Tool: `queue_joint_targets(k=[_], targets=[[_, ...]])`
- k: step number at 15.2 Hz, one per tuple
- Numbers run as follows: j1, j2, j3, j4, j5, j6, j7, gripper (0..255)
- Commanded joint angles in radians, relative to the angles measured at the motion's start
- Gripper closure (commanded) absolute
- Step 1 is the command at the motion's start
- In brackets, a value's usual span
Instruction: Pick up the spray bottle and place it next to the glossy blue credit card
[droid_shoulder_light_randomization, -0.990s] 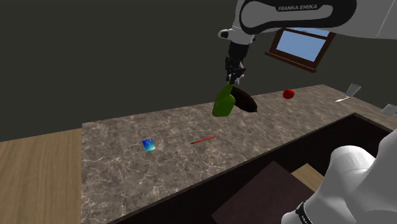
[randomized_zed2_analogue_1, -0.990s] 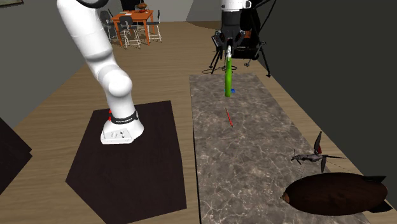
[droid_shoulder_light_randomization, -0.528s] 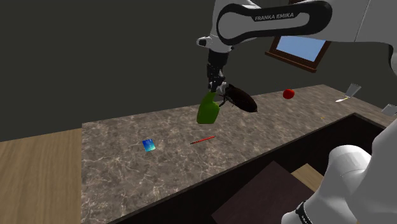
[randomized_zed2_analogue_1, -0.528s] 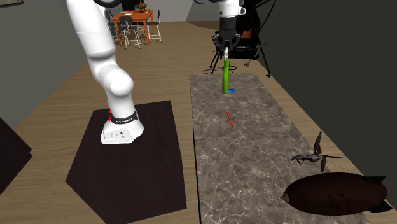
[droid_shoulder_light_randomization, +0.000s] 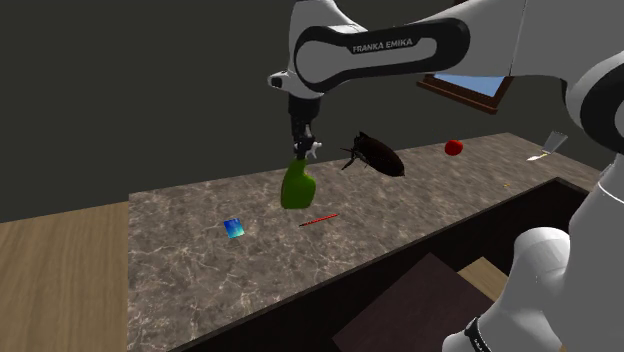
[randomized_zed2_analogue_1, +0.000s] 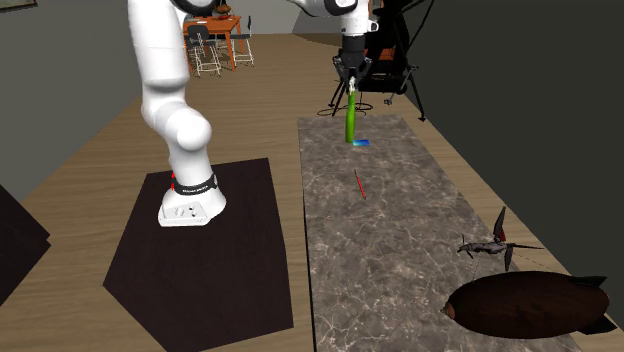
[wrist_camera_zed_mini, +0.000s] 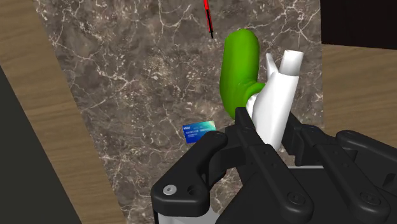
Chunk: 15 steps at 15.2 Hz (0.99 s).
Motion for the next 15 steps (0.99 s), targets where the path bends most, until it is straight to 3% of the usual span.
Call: queue_joint_targets(k=[1, 11, 15], targets=[[0.016, 0.039, 0.015, 0.029, 0.011, 0.006, 0.030, 255], [0.073, 0.316, 0.079, 0.301, 0.069, -0.006, 0.153, 255], [0.075, 0.333, 0.082, 0.284, 0.072, 0.028, 0.158, 255]])
